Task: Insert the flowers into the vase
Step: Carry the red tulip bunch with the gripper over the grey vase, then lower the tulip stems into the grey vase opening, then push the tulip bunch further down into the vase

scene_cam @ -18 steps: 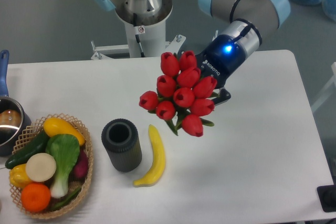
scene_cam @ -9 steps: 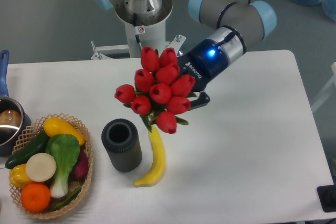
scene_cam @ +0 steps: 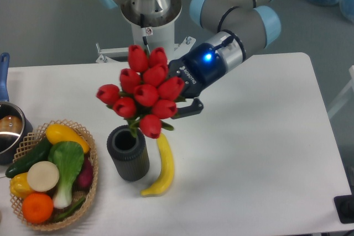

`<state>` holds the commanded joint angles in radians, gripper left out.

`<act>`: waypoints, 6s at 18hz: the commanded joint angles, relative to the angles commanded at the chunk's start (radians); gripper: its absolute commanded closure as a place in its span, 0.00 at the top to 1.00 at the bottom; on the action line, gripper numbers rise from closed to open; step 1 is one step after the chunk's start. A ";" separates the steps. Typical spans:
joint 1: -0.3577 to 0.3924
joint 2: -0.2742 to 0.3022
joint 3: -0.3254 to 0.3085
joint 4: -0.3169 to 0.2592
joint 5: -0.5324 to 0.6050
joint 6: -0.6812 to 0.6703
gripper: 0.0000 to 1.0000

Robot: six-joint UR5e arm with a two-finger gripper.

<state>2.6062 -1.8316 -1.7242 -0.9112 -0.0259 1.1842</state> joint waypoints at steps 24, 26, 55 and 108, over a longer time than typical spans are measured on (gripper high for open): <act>-0.035 -0.038 -0.063 0.000 -0.068 0.092 0.44; -0.037 -0.043 -0.064 0.000 -0.066 0.094 0.44; -0.043 -0.048 -0.170 0.008 -0.052 0.282 0.44; -0.034 -0.133 -0.224 0.009 -0.016 0.423 0.46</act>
<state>2.5725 -1.9650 -1.9481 -0.9020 -0.0414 1.6076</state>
